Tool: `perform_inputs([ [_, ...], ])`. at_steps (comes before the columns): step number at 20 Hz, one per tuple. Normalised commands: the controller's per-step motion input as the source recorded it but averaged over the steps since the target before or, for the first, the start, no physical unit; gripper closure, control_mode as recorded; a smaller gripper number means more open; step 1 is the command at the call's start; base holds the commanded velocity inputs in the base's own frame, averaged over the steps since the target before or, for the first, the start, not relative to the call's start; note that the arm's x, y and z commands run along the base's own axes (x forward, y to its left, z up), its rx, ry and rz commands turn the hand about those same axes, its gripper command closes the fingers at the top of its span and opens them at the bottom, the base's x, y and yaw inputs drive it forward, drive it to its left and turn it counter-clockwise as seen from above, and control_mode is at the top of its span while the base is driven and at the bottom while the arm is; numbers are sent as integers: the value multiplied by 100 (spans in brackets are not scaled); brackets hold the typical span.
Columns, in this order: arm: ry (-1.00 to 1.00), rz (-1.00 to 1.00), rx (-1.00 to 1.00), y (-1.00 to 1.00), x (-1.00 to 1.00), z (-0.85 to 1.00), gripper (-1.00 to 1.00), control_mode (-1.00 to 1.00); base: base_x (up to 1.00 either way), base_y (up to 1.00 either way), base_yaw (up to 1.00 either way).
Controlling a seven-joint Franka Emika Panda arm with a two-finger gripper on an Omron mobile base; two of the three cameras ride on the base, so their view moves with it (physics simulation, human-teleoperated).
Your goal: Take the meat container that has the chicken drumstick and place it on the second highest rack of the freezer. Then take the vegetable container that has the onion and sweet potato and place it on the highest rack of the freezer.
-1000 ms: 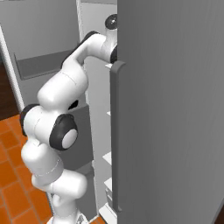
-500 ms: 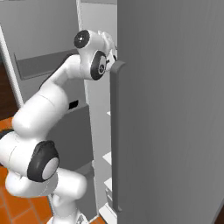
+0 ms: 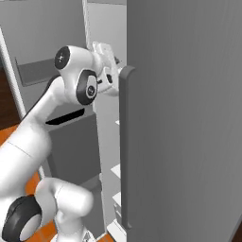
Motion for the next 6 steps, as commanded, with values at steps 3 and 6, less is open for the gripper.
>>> perform_inputs([
  [3, 1, -8, 0, 19, -100, 6, -100, -100, 0, 0, 0],
  [6, 1, -6, 0, 31, -100, 0, -100, -100, 0, 0, 0],
])
